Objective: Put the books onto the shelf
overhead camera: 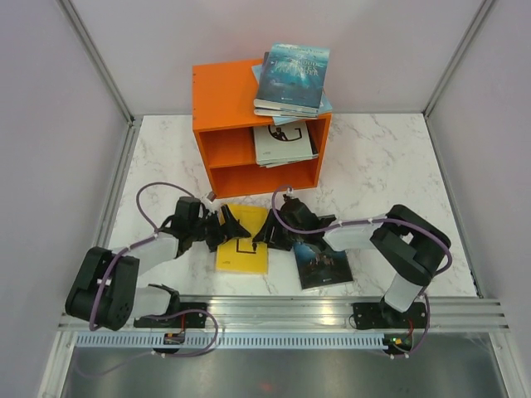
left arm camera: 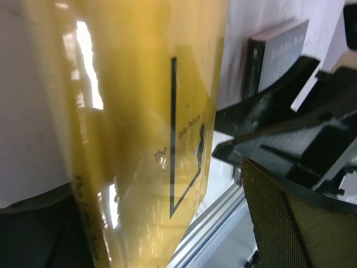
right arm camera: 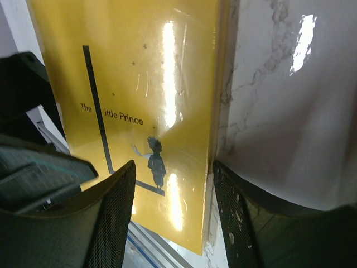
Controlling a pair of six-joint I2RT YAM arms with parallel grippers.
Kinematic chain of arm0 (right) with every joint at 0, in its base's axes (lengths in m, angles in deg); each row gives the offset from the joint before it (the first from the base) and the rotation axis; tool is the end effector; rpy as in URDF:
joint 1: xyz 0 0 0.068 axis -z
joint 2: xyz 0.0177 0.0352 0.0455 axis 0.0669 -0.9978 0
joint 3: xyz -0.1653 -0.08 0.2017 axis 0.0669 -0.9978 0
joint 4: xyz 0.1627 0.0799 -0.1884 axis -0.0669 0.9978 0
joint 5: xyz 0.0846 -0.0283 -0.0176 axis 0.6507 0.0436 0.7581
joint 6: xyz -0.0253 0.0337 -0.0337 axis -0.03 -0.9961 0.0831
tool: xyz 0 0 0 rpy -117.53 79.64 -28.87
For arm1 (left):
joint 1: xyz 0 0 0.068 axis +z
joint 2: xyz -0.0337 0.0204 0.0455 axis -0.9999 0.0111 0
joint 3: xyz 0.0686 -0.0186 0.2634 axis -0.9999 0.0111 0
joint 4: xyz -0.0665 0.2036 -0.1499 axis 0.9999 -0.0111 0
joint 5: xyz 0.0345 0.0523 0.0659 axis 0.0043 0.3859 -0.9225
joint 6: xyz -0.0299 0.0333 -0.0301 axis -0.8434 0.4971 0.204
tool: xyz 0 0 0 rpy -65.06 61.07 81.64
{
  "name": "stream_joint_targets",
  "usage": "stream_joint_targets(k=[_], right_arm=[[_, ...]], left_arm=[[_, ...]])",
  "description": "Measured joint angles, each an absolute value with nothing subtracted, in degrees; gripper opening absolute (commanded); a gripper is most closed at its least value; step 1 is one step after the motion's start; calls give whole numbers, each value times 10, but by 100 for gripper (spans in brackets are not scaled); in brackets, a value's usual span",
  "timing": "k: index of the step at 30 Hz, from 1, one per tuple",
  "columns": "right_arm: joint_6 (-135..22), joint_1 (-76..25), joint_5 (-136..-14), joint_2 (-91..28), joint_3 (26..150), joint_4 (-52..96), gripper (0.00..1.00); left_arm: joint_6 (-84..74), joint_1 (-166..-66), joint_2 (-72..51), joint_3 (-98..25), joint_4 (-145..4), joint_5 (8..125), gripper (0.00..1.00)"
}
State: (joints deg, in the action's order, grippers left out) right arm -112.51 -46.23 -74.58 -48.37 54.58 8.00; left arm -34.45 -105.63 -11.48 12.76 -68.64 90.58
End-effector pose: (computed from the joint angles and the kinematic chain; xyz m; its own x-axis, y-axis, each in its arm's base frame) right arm 0.2049 0.2527 0.1317 -0.9327 0.2580 -0.2520 0.0087 0.7146 0.6994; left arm 0.2061 -0.0801 0.1373 -0.9163 -0.3151 -0.2472 -0.0279 0.6661 -0.7453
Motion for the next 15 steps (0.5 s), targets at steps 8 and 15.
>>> stream_joint_targets(k=[8,15], right_arm=[[-1137,-463,-751,-481,522,36,63],[-1135,-466,-770,-400,457,68,64]], left_arm=[[-370,-1066,-196,170,-717,942,24],[-380,-1071,-217,166,-737,964,2]])
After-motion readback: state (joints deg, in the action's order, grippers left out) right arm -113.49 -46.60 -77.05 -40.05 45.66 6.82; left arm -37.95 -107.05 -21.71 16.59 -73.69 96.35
